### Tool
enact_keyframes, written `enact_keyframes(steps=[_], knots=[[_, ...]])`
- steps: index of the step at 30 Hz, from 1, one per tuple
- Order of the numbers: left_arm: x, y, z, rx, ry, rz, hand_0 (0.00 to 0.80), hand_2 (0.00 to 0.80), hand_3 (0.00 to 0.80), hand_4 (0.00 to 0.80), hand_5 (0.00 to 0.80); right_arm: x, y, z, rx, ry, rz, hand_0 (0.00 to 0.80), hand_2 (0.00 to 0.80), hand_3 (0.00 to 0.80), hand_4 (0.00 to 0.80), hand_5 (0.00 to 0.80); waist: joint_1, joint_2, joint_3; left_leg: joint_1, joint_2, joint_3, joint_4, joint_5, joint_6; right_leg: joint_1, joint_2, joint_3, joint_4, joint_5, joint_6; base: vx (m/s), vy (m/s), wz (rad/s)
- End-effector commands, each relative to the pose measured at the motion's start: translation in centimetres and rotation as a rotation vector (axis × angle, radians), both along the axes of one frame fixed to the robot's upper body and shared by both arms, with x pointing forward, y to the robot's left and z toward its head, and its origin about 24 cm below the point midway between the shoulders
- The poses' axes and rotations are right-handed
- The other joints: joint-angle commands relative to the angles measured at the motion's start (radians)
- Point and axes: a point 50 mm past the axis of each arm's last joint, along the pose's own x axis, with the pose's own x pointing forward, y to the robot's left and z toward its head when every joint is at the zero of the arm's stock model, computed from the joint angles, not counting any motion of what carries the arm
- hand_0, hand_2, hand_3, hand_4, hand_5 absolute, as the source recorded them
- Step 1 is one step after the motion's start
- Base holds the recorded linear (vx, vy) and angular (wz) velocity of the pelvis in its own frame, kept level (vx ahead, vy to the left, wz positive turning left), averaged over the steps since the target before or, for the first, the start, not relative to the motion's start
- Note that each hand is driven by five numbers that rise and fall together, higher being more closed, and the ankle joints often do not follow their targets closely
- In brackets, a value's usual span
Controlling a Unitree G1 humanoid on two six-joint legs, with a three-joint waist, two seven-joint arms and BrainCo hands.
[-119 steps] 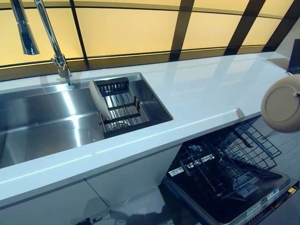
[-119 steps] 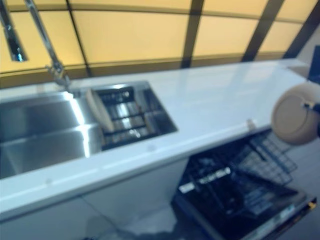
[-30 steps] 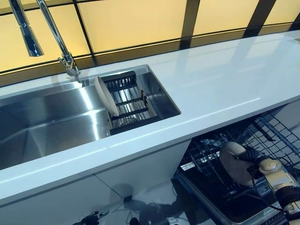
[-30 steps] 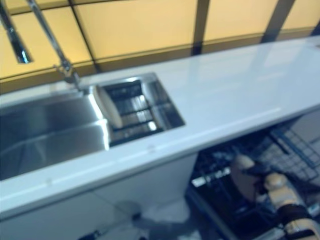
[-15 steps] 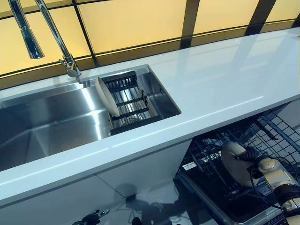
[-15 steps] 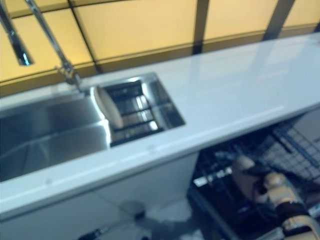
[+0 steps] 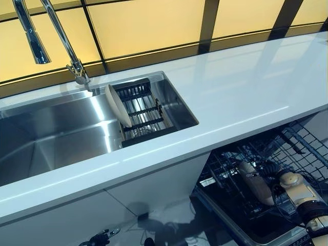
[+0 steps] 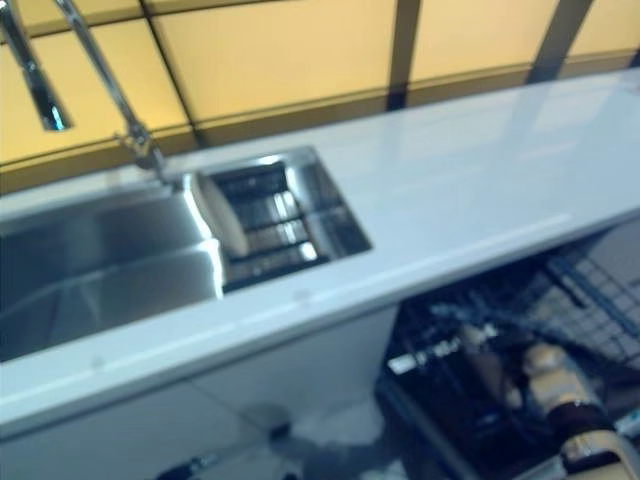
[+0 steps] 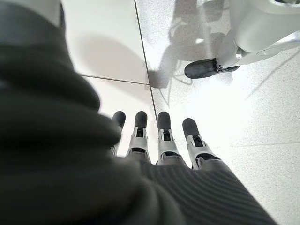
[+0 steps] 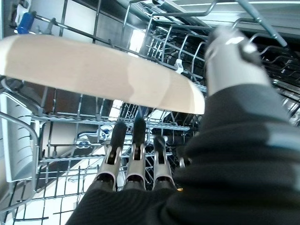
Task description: Take plates into dishwasher
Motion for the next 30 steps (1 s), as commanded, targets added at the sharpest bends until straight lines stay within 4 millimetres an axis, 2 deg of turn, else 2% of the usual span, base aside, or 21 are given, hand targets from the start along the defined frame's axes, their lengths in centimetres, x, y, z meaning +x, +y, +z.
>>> enact_keyframes(steps=[1, 6, 12, 16, 20, 24, 30], knots=[[1.4, -0.2, 0.3, 0.0, -0.025, -0.011, 0.0, 0.0, 0.0, 0.0, 0.0, 1.6, -0.4, 3.1, -0.041, -0.085, 0.012, 0.0, 0.0, 0.0, 0.0, 0.0, 0.021, -0.02, -0.003, 0.063, -0.036, -0.026, -0.002, -0.148, 0.019, -0.009, 0.065, 0.01, 0.003, -0.03, -0.002, 0.0, 0.0, 0.0], [1.1, 0.2, 0.3, 0.008, -0.02, 0.006, 0.0, 0.0, 0.0, 0.0, 0.0, 1.1, -1.8, 5.3, -0.053, -0.106, -0.001, 0.0, 0.0, 0.0, 0.0, 0.0, 0.012, -0.035, -0.008, 0.068, -0.033, -0.021, -0.002, -0.149, 0.017, -0.005, 0.067, 0.014, 0.003, -0.03, -0.002, 0.0, 0.0, 0.0], [0.5, 0.9, 0.3, 0.021, -0.012, 0.025, 0.0, 0.0, 0.0, 0.0, 0.0, -0.5, -5.3, 8.7, -0.087, -0.136, -0.094, 0.0, 0.0, 0.0, 0.0, 0.0, 0.002, -0.059, -0.016, 0.074, -0.028, -0.013, -0.002, -0.151, 0.017, -0.001, 0.073, 0.02, 0.003, -0.029, 0.0, 0.0, 0.0, 0.0], [-0.1, 1.3, 0.3, 0.03, -0.005, 0.041, 0.0, 0.0, 0.0, 0.0, 0.0, -2.4, -8.3, 11.7, -0.123, -0.171, -0.195, 0.0, 0.0, 0.0, 0.0, 0.0, -0.007, -0.079, -0.028, 0.081, -0.026, -0.005, -0.002, -0.154, 0.018, 0.005, 0.077, 0.025, 0.003, -0.03, 0.0, 0.0, 0.0, 0.0], [-0.4, 1.6, 0.3, 0.036, 0.001, 0.044, 0.0, 0.0, 0.0, 0.0, 0.0, -3.9, -10.3, 14.2, -0.153, -0.219, -0.284, 0.0, 0.0, 0.0, 0.0, 0.0, -0.011, -0.095, -0.039, 0.087, -0.023, 0.0, -0.002, -0.158, 0.018, 0.01, 0.08, 0.026, 0.003, -0.03, 0.002, 0.021, 0.007, -0.03], [-0.7, 1.9, 0.2, 0.037, 0.004, 0.053, 0.0, 0.0, 0.0, 0.0, 0.0, -4.8, -11.5, 16.1, -0.185, -0.262, -0.34, 0.0, 0.0, 0.0, 0.0, 0.0, -0.011, -0.104, -0.047, 0.091, -0.021, 0.004, -0.002, -0.16, 0.02, 0.013, 0.082, 0.027, 0.003, -0.03, 0.004, 0.026, 0.005, -0.07], [-1.2, 2.0, 0.1, 0.038, 0.011, 0.065, 0.0, 0.0, 0.0, 0.0, 0.0, -6.5, -13.6, 20.8, -0.264, -0.353, -0.475, 0.0, 0.0, 0.0, 0.0, 0.0, -0.001, -0.116, -0.055, 0.09, -0.021, -0.004, -0.002, -0.16, 0.021, 0.017, 0.085, 0.025, 0.003, -0.031, 0.003, 0.017, 0.014, -0.05]])
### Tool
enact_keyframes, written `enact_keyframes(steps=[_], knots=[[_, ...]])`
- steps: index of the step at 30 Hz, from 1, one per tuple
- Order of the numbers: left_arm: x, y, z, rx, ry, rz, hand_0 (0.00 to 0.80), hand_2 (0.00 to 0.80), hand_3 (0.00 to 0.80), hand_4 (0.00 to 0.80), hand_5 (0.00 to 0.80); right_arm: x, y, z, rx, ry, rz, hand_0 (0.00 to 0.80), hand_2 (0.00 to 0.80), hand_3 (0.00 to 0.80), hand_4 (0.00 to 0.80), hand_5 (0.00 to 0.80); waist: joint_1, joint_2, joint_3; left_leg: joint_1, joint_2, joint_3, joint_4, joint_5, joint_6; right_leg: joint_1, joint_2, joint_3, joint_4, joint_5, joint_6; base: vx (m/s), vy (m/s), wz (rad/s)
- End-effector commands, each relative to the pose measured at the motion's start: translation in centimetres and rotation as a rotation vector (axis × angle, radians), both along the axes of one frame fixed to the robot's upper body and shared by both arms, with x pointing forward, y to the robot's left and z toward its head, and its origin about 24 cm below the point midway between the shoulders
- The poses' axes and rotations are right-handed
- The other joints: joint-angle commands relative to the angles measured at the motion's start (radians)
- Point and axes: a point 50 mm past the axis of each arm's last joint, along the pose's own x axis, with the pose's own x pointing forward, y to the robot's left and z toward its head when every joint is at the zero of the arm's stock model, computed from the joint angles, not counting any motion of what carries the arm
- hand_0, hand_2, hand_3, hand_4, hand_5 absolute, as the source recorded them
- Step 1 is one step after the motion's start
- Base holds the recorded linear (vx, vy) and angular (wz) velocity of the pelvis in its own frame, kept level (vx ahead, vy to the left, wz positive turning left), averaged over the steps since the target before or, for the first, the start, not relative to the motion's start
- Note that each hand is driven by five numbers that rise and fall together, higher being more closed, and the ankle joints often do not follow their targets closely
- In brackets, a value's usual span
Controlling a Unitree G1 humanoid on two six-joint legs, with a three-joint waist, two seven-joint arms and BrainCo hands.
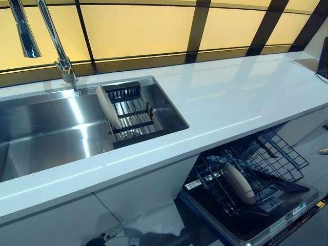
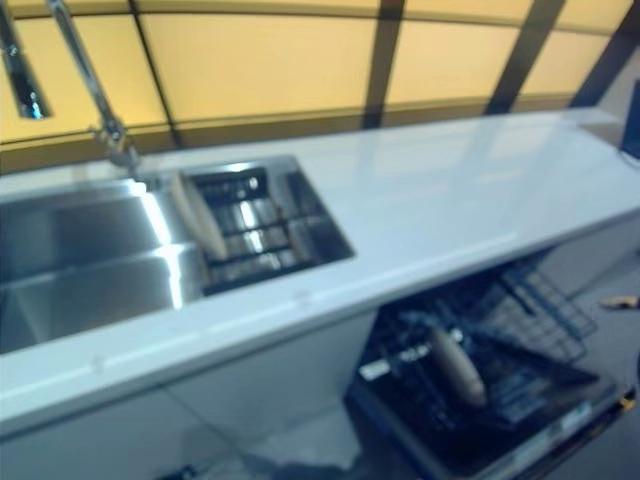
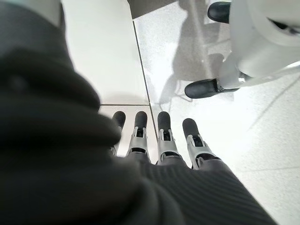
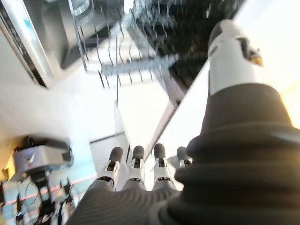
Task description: Take plates into dishwasher
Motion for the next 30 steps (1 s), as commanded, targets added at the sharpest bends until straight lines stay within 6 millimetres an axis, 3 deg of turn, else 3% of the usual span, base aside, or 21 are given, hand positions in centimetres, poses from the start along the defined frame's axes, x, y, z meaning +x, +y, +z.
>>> enact_keyframes(steps=[1, 4, 7, 14, 20, 26, 30], knots=[[-0.2, 1.3, 0.2, 0.025, -0.009, 0.038, 0.0, 0.0, 0.0, 0.0, 0.0, -1.0, -1.6, 6.3, -0.141, -0.131, -0.115, 0.0, 0.0, 0.0, 0.0, 0.0, 0.031, 0.002, -0.03, 0.061, -0.024, -0.036, -0.001, -0.152, 0.027, 0.007, 0.082, -0.008, 0.003, -0.032, 0.003, 0.016, 0.032, 0.01], [-0.5, 1.5, 0.2, 0.032, -0.006, 0.04, 0.0, 0.0, 0.0, 0.0, 0.0, -1.5, -2.0, 9.0, -0.217, -0.16, -0.161, 0.0, 0.0, 0.0, 0.0, 0.0, 0.044, -0.006, -0.035, 0.058, -0.026, -0.044, -0.001, -0.15, 0.026, 0.009, 0.081, -0.017, 0.003, -0.034, 0.003, 0.004, 0.011, 0.0], [-0.6, 1.7, 0.3, 0.034, -0.007, 0.044, 0.0, 0.0, 0.0, 0.0, 0.0, -0.8, -1.2, 11.1, -0.251, -0.2, -0.131, 0.0, 0.0, 0.0, 0.0, 0.0, 0.055, -0.011, -0.04, 0.055, -0.029, -0.053, -0.001, -0.149, 0.027, 0.01, 0.079, -0.024, 0.003, -0.036, 0.002, 0.005, 0.039, 0.02], [-0.5, 1.6, 0.3, 0.029, -0.014, 0.044, 0.0, 0.0, 0.0, 0.0, 0.0, 0.9, 0.7, 14.6, -0.322, -0.315, -0.064, 0.0, 0.0, 0.0, 0.0, 0.0, 0.075, -0.021, -0.047, 0.049, -0.036, -0.075, -0.001, -0.149, 0.029, 0.014, 0.077, -0.044, 0.003, -0.043, -0.001, 0.001, 0.033, 0.1], [-0.2, 1.3, 0.3, 0.024, -0.016, 0.036, 0.0, 0.0, 0.0, 0.0, 0.0, 3.2, 3.9, 17.1, -0.448, -0.411, 0.07, 0.0, 0.0, 0.0, 0.0, 0.0, 0.104, -0.024, -0.046, 0.043, -0.047, -0.108, -0.001, -0.146, 0.033, 0.02, 0.069, -0.078, 0.008, -0.051, -0.002, 0.001, 0.04, 0.13], [0.4, 0.9, 0.4, 0.017, -0.025, 0.013, 0.0, 0.0, 0.0, 0.0, 0.0, 5.4, 9.0, 19.6, -0.709, -0.507, 0.245, 0.0, 0.0, 0.0, 0.0, 0.0, 0.145, -0.033, -0.037, 0.032, -0.06, -0.155, -0.001, -0.139, 0.037, 0.022, 0.065, -0.11, 0.013, -0.057, -0.001, 0.02, 0.029, 0.24], [1.0, 1.0, 0.6, 0.024, -0.036, 0.012, 0.0, 0.0, 0.0, 0.0, 0.0, 6.5, 12.0, 19.9, -0.844, -0.512, 0.343, 0.0, 0.0, 0.0, 0.0, 0.0, 0.165, -0.04, -0.022, 0.017, -0.064, -0.182, -0.001, -0.133, 0.042, 0.014, 0.063, -0.129, 0.02, -0.058, 0.001, 0.005, 0.01, 0.3]])
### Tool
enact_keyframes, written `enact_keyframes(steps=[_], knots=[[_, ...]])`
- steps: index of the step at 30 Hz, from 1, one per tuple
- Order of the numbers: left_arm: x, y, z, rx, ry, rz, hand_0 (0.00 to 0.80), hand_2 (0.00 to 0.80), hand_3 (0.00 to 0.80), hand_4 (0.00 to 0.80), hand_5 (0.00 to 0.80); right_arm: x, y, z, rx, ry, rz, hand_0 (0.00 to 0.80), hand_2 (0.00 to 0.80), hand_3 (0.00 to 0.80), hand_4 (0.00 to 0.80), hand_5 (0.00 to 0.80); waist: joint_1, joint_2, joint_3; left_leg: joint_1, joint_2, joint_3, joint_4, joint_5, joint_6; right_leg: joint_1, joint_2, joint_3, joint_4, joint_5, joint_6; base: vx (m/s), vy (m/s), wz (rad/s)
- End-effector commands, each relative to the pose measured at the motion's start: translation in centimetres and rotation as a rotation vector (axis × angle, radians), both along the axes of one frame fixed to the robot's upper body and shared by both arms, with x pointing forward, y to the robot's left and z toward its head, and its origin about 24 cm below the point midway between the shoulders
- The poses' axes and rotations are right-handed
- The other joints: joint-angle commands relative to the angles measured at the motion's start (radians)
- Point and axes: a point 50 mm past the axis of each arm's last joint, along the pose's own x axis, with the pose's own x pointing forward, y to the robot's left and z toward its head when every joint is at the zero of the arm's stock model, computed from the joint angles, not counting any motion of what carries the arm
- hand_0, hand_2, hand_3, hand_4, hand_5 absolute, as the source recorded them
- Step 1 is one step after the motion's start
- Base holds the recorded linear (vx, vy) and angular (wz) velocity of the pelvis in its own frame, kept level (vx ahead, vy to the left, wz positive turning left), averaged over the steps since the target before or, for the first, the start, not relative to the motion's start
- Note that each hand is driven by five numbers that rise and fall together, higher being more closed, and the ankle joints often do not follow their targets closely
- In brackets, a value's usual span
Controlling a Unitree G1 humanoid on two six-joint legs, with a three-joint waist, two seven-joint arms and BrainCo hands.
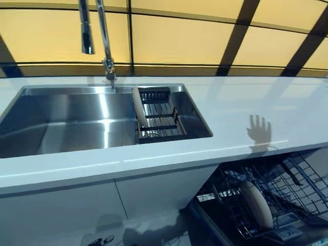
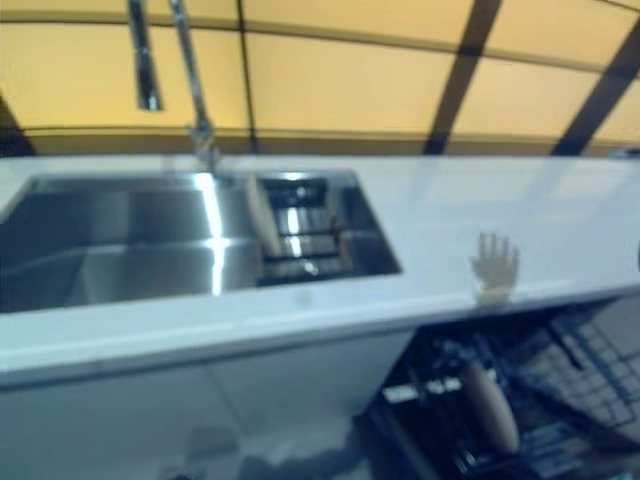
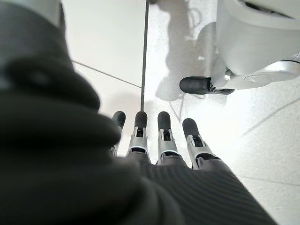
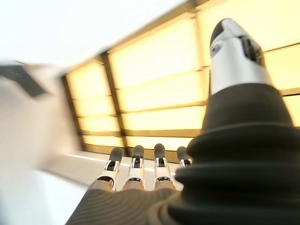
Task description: Take plates into dishwasher
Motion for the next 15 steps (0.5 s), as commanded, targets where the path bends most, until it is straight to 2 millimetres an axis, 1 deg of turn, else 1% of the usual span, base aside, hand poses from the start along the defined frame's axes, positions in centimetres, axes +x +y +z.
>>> enact_keyframes(steps=[1, 2, 3, 5, 10, 15], knots=[[1.6, 0.7, 0.8, 0.03, -0.033, -0.026, 0.0, 0.0, 0.0, 0.0, 0.0, -0.4, 2.6, 3.7, -0.187, -0.129, 0.034, 0.0, 0.0, 0.0, 0.0, 0.0, 0.06, -0.026, 0.011, 0.067, -0.04, -0.045, -0.002, -0.162, 0.031, -0.008, 0.069, -0.012, 0.02, -0.044, -0.004, 0.015, 0.007, 0.21], [1.7, 0.7, 0.8, 0.032, -0.036, -0.032, 0.0, 0.0, 0.0, 0.0, 0.0, 0.0, 3.6, 3.6, -0.257, -0.124, 0.056, 0.0, 0.0, 0.0, 0.0, 0.0, 0.07, -0.029, 0.016, 0.061, -0.041, -0.056, -0.002, -0.159, 0.032, -0.01, 0.069, -0.022, 0.022, -0.044, -0.003, 0.015, 0.006, 0.2], [1.7, 0.7, 0.8, 0.032, -0.037, -0.031, 0.0, 0.0, 0.0, 0.0, 0.0, 0.1, 3.8, 3.6, -0.267, -0.123, 0.06, 0.0, 0.0, 0.0, 0.0, 0.0, 0.071, -0.029, 0.016, 0.059, -0.042, -0.058, -0.002, -0.159, 0.033, -0.011, 0.068, -0.024, 0.023, -0.045, -0.003, 0.03, 0.015, 0.34], [1.8, 0.6, 0.8, 0.033, -0.041, -0.03, 0.0, 0.0, 0.0, 0.0, 0.0, 0.7, 5.3, 3.7, -0.357, -0.123, 0.091, 0.0, 0.0, 0.0, 0.0, 0.0, 0.085, -0.031, 0.023, 0.051, -0.045, -0.074, -0.002, -0.154, 0.034, -0.014, 0.066, -0.038, 0.028, -0.048, -0.004, 0.036, 0.02, 0.26], [1.8, 0.6, 0.8, 0.039, -0.042, -0.031, 0.0, 0.0, 0.0, 0.0, 0.0, 1.6, 7.8, 4.0, -0.519, -0.116, 0.121, 0.0, 0.0, 0.0, 0.0, 0.0, 0.109, -0.038, 0.04, 0.042, -0.049, -0.102, -0.002, -0.147, 0.036, -0.017, 0.064, -0.063, 0.039, -0.051, -0.004, 0.067, 0.012, 0.21], [1.9, 0.8, 1.0, 0.042, -0.044, -0.024, 0.0, 0.0, 0.0, 0.0, 0.0, 2.2, 9.9, 4.2, -0.699, -0.092, 0.124, 0.0, 0.0, 0.0, 0.0, 0.0, 0.131, -0.049, 0.064, 0.019, -0.049, -0.118, -0.002, -0.135, 0.034, -0.03, 0.067, -0.076, 0.04, -0.048, -0.005, 0.067, 0.001, 0.18]])
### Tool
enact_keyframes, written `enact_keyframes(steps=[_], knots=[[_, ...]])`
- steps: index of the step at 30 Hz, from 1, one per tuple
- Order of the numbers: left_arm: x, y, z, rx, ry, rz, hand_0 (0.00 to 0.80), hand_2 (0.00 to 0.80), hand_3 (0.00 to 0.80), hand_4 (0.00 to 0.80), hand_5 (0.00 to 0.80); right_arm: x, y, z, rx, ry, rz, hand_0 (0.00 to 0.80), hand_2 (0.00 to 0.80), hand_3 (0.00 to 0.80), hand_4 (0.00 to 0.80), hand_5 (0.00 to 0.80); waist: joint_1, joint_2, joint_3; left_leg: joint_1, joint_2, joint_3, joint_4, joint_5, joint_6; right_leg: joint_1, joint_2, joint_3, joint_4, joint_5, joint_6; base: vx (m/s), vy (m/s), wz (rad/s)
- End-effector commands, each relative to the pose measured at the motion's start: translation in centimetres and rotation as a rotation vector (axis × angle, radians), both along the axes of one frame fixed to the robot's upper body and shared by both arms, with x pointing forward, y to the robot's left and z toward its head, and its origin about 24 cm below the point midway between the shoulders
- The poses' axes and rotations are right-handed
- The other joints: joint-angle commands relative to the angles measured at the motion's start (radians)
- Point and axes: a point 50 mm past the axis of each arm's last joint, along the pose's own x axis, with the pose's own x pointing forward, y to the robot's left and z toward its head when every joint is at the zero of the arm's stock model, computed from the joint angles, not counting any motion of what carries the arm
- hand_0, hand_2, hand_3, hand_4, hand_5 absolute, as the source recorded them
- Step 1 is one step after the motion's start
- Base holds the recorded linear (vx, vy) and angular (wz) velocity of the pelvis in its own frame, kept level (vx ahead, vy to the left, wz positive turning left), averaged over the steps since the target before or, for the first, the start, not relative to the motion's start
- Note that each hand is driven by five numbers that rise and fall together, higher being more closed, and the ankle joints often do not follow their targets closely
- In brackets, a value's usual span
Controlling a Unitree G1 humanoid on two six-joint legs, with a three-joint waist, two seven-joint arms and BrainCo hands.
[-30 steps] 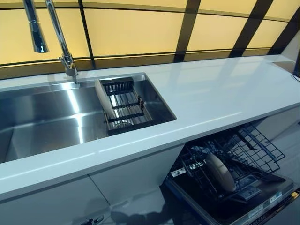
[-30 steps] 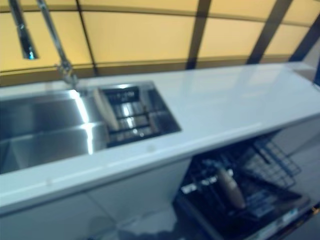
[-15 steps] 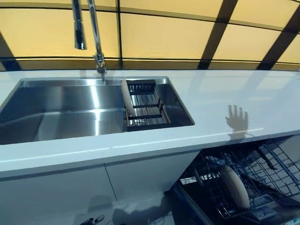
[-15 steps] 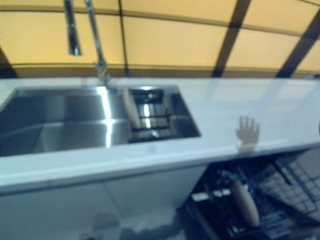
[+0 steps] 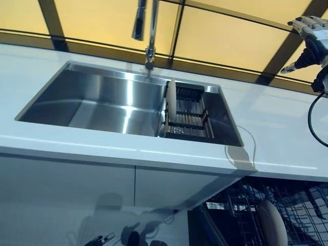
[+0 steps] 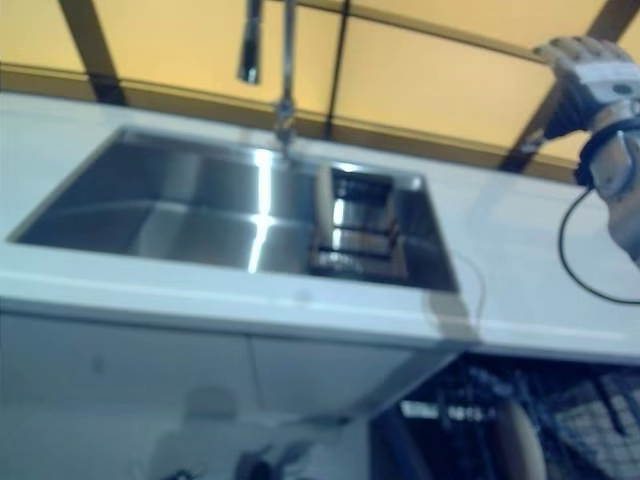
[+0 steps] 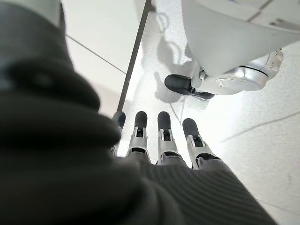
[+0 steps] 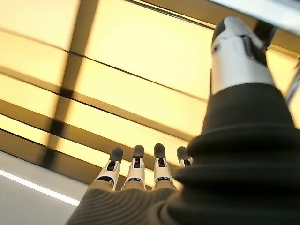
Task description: Take plates into dishwasher
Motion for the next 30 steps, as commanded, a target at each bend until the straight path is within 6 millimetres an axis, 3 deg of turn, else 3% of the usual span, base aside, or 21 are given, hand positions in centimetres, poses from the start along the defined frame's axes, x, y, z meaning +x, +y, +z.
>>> enact_keyframes(steps=[1, 8, 13, 19, 30], knots=[[1.7, 0.4, 0.8, 0.017, -0.051, -0.021, 0.0, 0.0, 0.0, 0.0, 0.0, -1.2, 1.9, 4.3, -0.187, -0.14, -0.012, 0.0, 0.0, 0.0, 0.0, 0.0, 0.038, 0.007, 0.021, 0.061, -0.026, -0.021, -0.003, -0.156, 0.03, -0.034, 0.071, -0.015, 0.038, -0.03, -0.013, 0.028, -0.018, 0.11], [2.0, 1.1, 1.2, 0.036, -0.067, -0.032, 0.0, 0.0, 0.0, 0.0, 0.0, -1.2, 2.3, 4.1, -0.242, -0.167, -0.02, 0.0, 0.0, 0.0, 0.0, 0.0, 0.051, -0.004, 0.071, 0.014, -0.024, -0.042, -0.003, -0.15, 0.029, -0.075, 0.08, -0.012, 0.041, -0.024, -0.009, 0.024, -0.034, 0.14], [2.6, 0.8, 1.4, 0.021, -0.1, -0.034, 0.0, 0.0, 0.0, 0.0, 0.0, -1.3, 3.5, 4.7, -0.299, -0.211, 0.004, 0.0, 0.0, 0.0, 0.0, 0.0, 0.057, 0.01, 0.111, -0.02, -0.026, -0.05, -0.003, -0.144, 0.029, -0.111, 0.079, -0.015, 0.054, -0.027, -0.012, 0.006, 0.0, 0.02], [3.2, 0.5, 1.6, 0.007, -0.128, -0.028, 0.0, 0.0, 0.0, 0.0, 0.0, -1.5, 4.9, 5.6, -0.312, -0.254, 0.04, 0.0, 0.0, 0.0, 0.0, 0.0, 0.06, 0.019, 0.135, -0.042, -0.029, -0.061, -0.003, -0.137, 0.029, -0.134, 0.074, -0.02, 0.063, -0.028, -0.013, 0.006, 0.027, 0.02], [3.8, 0.3, 1.7, 0.0, -0.144, -0.011, 0.0, 0.0, 0.0, 0.0, 0.0, -1.1, 6.6, 5.4, -0.353, -0.284, 0.102, 0.0, 0.0, 0.0, 0.0, 0.0, 0.071, 0.021, 0.161, -0.045, -0.029, -0.06, -0.003, -0.142, 0.031, -0.151, 0.069, -0.028, 0.083, -0.032, -0.008, 0.004, 0.011, 0.02]])
